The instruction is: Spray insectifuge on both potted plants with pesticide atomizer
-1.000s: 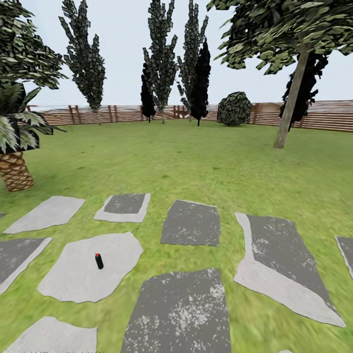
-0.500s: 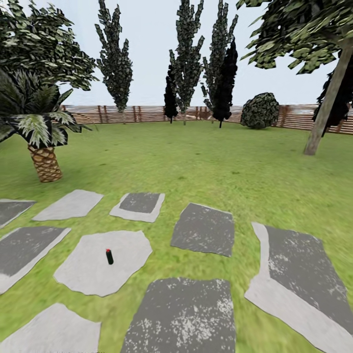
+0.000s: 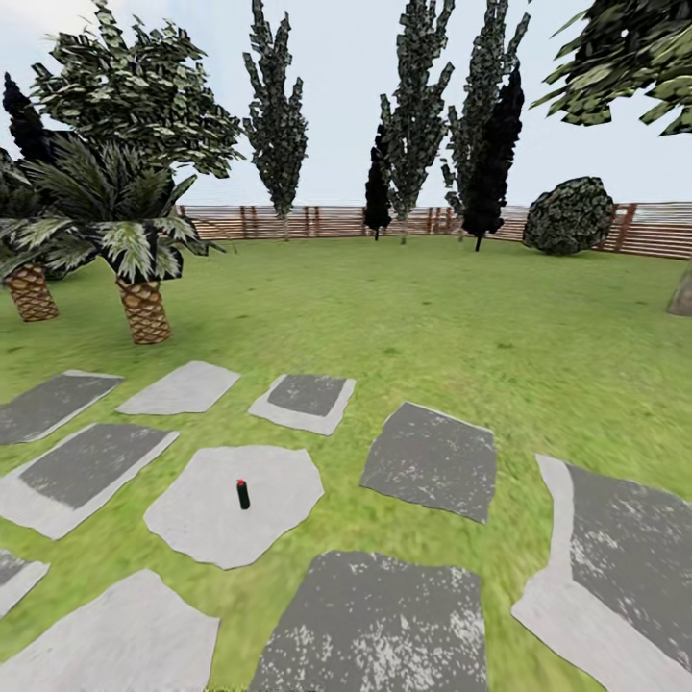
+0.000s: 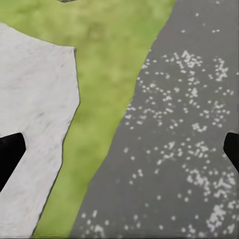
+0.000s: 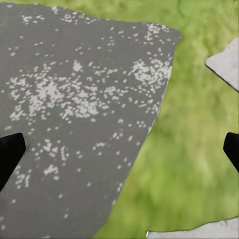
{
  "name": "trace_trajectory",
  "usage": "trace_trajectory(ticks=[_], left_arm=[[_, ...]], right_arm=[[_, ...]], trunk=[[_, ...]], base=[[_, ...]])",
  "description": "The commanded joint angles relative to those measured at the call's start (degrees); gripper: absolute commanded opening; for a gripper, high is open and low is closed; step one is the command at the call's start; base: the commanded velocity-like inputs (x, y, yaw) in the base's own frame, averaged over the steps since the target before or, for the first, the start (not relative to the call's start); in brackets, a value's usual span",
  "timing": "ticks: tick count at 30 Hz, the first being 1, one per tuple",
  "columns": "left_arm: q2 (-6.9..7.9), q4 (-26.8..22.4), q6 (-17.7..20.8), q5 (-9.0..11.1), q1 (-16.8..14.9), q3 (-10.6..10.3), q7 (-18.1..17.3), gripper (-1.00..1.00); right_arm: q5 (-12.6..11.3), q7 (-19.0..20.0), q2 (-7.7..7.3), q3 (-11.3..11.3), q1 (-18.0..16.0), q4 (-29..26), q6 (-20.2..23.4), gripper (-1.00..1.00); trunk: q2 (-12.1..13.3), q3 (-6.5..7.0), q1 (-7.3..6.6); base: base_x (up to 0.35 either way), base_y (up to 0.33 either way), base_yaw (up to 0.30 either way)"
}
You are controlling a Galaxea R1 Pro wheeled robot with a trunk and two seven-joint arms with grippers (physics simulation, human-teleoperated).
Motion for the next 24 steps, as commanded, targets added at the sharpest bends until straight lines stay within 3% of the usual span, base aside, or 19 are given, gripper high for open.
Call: trace_trajectory(ticks=[1, 24], left_arm=[[0.00, 0.07, -0.18, 0.01, -0.05, -0.01, -0.05, 1.00], [0.00, 0.07, -0.12, 0.01, -0.05, 0.16, -0.05, 1.00]], right_arm=[[0.02, -0.02, 0.02, 0.00, -0.01, 0.02, -0.17, 1.00], [0.03, 0.04, 0.14, 0.00, -0.01, 0.01, -0.17, 1.00]], trunk=[[-0.02, -0.10, -0.01], [-0.02, -1.55, -0.01]], base=[[0.006, -0.003, 0.253], [0.018, -0.005, 0.222]])
